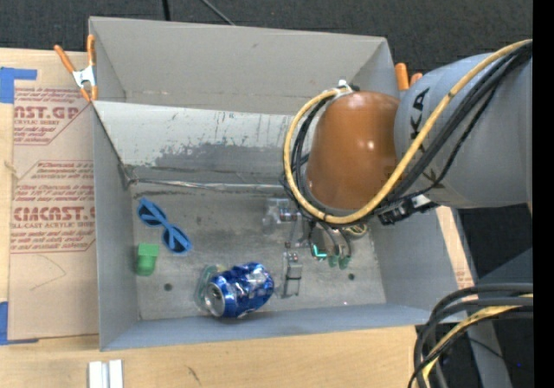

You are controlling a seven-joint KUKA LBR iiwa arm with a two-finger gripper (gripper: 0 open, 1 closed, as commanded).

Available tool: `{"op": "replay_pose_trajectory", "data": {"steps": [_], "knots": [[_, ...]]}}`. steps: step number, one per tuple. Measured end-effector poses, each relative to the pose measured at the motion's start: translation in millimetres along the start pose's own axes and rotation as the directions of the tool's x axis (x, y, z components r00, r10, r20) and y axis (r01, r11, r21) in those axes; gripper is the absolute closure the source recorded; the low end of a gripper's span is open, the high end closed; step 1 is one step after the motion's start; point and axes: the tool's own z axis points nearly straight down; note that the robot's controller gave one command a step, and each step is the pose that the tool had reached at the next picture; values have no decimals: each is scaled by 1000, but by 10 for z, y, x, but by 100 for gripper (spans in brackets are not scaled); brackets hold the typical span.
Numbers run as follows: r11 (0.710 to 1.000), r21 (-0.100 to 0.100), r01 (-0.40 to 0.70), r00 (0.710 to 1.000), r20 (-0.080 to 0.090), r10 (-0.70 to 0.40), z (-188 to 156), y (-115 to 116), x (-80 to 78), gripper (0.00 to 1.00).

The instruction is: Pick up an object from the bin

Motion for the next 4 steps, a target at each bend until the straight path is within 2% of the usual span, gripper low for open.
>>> {"op": "replay_pose_trajectory", "data": {"steps": [1, 2, 3, 4], "knots": [[953, 4, 302, 953, 24, -302, 1000, 557, 44, 0], [962, 2, 274, 962, 12, -274, 694, 549, 91, 0], [977, 1, 214, 977, 8, -214, 645, 389, 87, 0], [998, -1, 64, 998, 12, -64, 1011, 487, 17, 0]]}}
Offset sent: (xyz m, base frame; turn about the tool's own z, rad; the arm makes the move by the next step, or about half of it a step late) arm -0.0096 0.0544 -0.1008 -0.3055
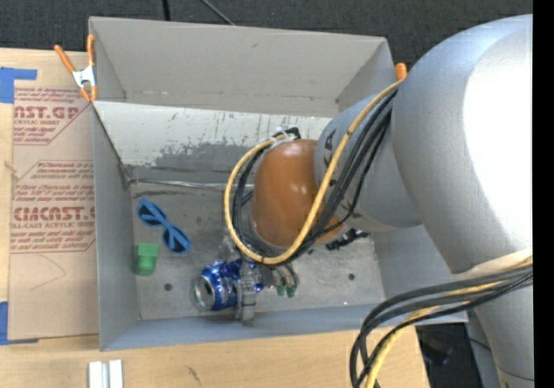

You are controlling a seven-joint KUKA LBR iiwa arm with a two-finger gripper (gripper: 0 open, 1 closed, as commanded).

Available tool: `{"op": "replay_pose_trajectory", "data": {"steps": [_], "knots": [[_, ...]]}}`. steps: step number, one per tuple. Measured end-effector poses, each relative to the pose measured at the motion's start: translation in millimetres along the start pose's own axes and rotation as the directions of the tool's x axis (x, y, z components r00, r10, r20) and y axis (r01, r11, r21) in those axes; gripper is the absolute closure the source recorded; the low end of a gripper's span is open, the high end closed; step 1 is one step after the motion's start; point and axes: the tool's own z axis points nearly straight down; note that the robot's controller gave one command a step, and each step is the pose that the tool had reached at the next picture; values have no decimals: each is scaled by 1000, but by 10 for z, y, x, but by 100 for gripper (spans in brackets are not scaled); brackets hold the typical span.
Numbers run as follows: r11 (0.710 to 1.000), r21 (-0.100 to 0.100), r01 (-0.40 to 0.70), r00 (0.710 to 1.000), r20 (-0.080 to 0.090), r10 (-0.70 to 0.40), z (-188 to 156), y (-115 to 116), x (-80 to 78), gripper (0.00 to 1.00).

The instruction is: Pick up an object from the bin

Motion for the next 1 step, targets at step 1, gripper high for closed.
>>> {"op": "replay_pose_trajectory", "data": {"steps": [1], "knots": [[1000, -1, -1, 1000, 3, 1, -2, 3, -9, 0]]}}
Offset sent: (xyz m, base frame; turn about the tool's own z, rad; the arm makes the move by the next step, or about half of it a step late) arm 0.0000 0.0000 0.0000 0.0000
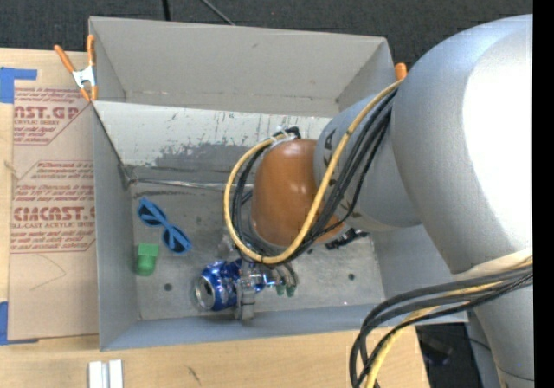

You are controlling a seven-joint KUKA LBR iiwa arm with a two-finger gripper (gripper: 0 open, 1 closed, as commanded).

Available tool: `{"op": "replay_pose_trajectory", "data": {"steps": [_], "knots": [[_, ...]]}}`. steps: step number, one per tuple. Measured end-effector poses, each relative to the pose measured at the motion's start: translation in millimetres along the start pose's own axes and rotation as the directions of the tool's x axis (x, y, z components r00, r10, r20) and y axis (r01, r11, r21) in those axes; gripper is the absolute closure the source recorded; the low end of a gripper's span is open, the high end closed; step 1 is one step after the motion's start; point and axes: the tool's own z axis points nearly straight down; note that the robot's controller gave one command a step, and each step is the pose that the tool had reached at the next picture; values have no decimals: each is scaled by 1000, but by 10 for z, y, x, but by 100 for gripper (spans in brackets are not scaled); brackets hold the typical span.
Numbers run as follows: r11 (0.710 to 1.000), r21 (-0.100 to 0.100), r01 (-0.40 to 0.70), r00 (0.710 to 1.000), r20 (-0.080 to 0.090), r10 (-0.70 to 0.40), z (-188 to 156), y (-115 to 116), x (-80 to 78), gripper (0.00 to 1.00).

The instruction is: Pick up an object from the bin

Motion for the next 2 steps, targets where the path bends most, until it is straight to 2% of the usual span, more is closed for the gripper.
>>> {"op": "replay_pose_trajectory", "data": {"steps": [1, 2], "knots": [[1000, 0, 0, 1000, -3, 0, 4, 0, 9, 100], [1000, 1, 1, 1000, -2, -1, -628, 11, -9, 100]]}}
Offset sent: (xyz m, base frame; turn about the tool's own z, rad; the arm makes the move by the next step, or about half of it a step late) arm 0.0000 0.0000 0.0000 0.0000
